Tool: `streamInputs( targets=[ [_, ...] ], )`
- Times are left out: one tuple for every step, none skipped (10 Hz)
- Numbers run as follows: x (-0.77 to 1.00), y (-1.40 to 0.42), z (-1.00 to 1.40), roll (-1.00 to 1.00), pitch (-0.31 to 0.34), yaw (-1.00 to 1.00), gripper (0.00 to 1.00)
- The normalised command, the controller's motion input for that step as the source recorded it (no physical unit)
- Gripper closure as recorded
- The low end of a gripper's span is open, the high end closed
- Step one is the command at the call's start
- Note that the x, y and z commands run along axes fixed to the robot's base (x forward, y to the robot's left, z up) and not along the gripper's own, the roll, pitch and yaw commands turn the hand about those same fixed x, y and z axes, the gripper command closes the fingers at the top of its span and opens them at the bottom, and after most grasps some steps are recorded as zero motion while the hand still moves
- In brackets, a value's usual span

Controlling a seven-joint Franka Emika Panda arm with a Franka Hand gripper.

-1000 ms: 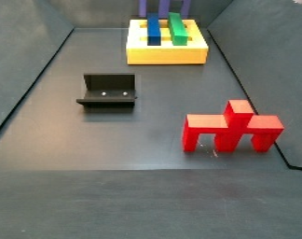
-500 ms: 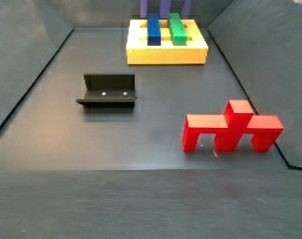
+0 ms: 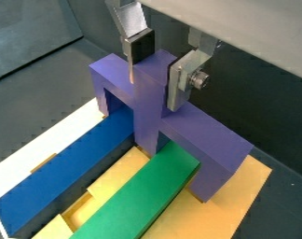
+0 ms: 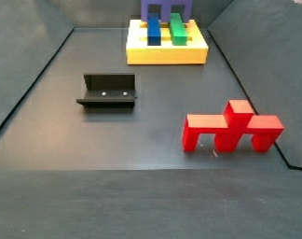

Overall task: Pick up the purple object. Move up. Place the purple object on the fixture. Regrasp the purple object. Move to above the board. Insert the purple object.
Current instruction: Insert the purple object.

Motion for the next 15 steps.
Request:
streamInputs(
  targets=[
    [0.2, -0.11, -0.06, 0.16, 0.0, 0.07, 1.0],
    [0.21, -0.09, -0.02, 0.13, 0.0, 0.07, 1.0],
    [0.21, -0.07, -0.02, 0.13, 0.0, 0.07, 1.0],
    [0.16, -0.03, -0.09, 0.19, 0.0, 0.06, 1.0],
    [0.05, 0.0, -0.12, 0.21, 0.0, 0.03, 1.0],
    [-0.03, 0.0, -0.2, 0.18, -0.017, 0.0, 1.0],
    [-0.13, 0.0, -0.17, 0.17, -0.026, 0.0, 1.0],
    [-0.15, 0.0, -0.15, 0.17, -0.024, 0.0, 1.0],
    [0.0, -0.03, -0.08, 0.12, -0.019, 0.0, 1.0],
    [0.0, -0.08, -0.05, 0.14, -0.003, 0.01, 1.0],
    [0.0, -0.13, -0.05, 0.12, -0.003, 0.0, 1.0],
    [0.08, 0.0, -0.18, 0.04, -0.021, -0.07, 1.0],
    [0.05, 0.0, -0.16, 0.0, -0.024, -0.09, 1.0],
    [0.04, 0.0, -0.15, 0.0, -0.004, -0.03, 1.0],
    [0.23, 0.0, -0.11, -0.11, 0.004, -0.04, 1.0]
  ],
)
